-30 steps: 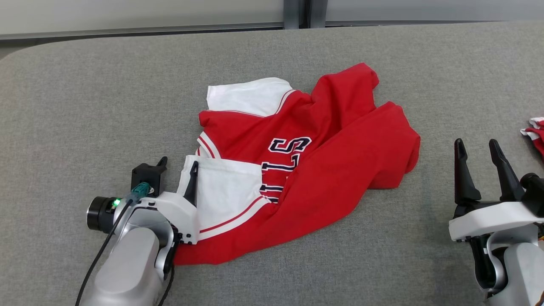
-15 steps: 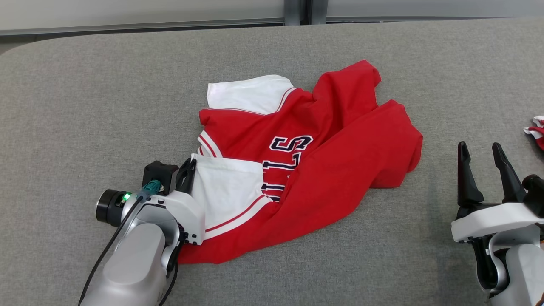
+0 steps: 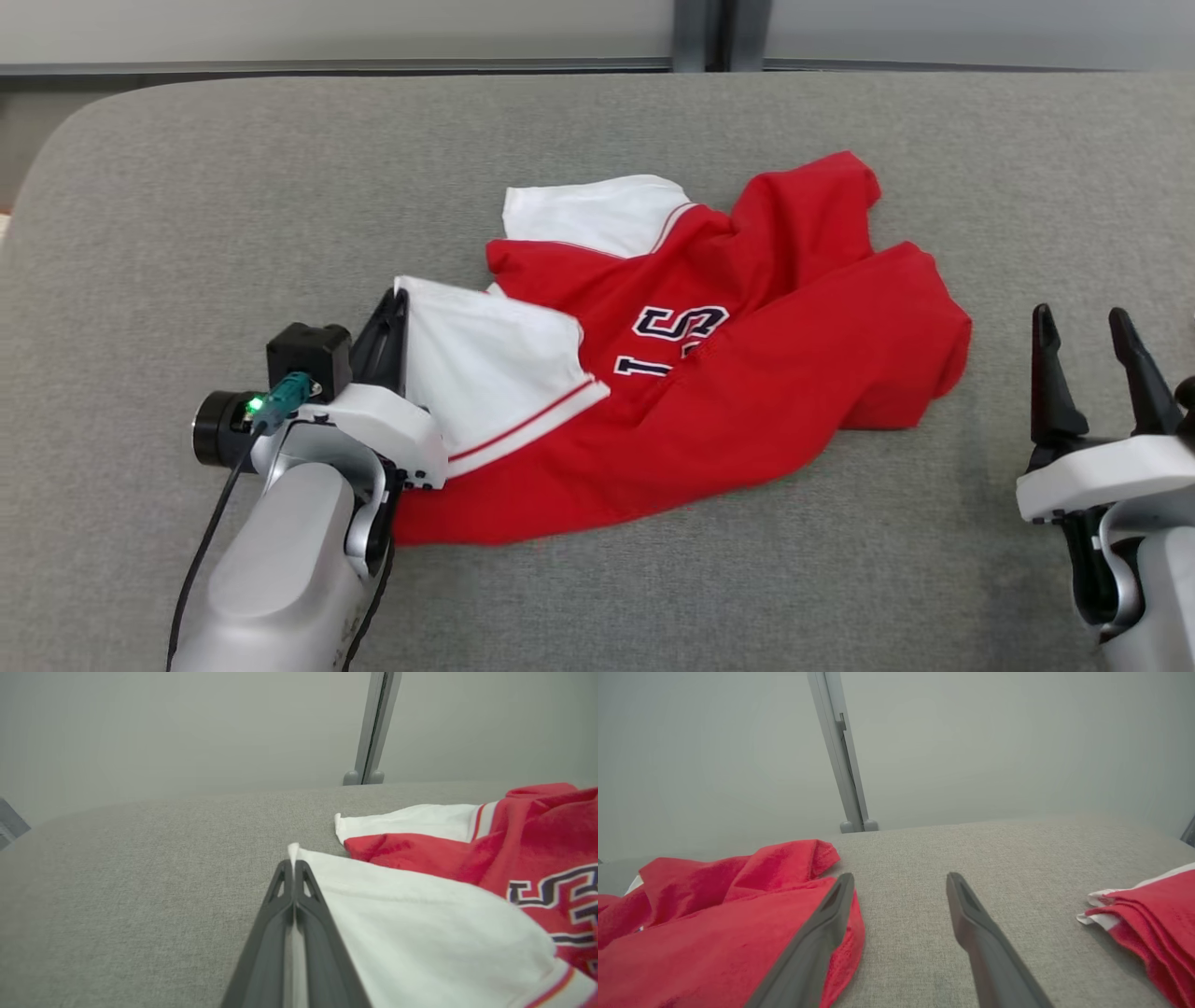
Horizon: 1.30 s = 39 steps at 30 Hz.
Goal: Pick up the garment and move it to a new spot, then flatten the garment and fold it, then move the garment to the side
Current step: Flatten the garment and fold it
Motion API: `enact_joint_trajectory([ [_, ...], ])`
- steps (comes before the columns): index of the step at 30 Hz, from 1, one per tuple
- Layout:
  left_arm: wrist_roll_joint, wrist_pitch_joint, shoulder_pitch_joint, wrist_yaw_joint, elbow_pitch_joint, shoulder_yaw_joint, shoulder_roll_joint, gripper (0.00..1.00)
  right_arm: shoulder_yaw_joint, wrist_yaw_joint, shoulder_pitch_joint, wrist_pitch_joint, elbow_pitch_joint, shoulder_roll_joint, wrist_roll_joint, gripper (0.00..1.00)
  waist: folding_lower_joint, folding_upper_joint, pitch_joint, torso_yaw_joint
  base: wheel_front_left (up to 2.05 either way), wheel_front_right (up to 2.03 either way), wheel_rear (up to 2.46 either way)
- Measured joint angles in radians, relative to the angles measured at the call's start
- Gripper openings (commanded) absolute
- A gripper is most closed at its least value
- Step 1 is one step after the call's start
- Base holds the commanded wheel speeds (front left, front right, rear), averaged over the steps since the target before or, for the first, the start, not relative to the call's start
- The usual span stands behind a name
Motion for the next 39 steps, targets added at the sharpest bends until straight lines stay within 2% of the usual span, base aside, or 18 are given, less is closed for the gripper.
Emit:
enact_joint_trajectory([
  [8,0.009,-0.001,0.092,0.049,-0.229,0.077,0.001,0.00,0.025,0.000,-0.060,0.087,0.049,-0.067,0.055,1.00,0.0000,0.0000,-0.017,0.064,0.00,0.00,0.00],
  [13,0.027,-0.002,0.142,0.041,-0.308,0.081,-0.003,0.00,0.088,0.000,-0.133,0.168,0.137,-0.136,0.090,1.00,0.0000,0.0000,-0.014,0.098,0.00,0.00,0.00],
  [24,0.028,-0.002,0.137,0.024,-0.325,0.036,-0.030,0.00,0.264,0.000,-0.297,0.271,0.294,-0.264,0.230,1.00,0.0000,0.0000,0.049,0.139,0.00,0.00,0.00],
  [35,0.023,-0.002,0.124,0.024,-0.318,0.029,-0.038,0.00,0.436,0.000,-0.357,0.294,0.341,-0.340,0.339,1.00,0.0000,0.0000,0.073,0.162,0.00,0.00,0.00],
  [36,0.023,-0.002,0.124,0.024,-0.317,0.029,-0.039,0.00,0.447,0.000,-0.360,0.294,0.345,-0.343,0.349,0.93,0.0000,0.0000,0.073,0.163,0.00,0.00,0.00],
  [37,0.023,-0.002,0.124,0.024,-0.317,0.029,-0.039,0.00,0.456,0.000,-0.362,0.295,0.349,-0.344,0.362,0.49,0.0000,0.0000,0.074,0.164,0.00,0.00,0.00],
  [38,0.023,-0.002,0.124,0.024,-0.316,0.030,-0.039,0.00,0.469,0.000,-0.362,0.298,0.351,-0.346,0.373,0.00,0.0000,0.0000,0.074,0.164,0.00,0.00,0.00],
  [39,0.023,-0.002,0.124,0.024,-0.315,0.030,-0.039,0.00,0.485,0.000,-0.362,0.303,0.351,-0.350,0.381,0.00,0.0000,0.0000,0.074,0.164,0.00,0.00,0.00],
])
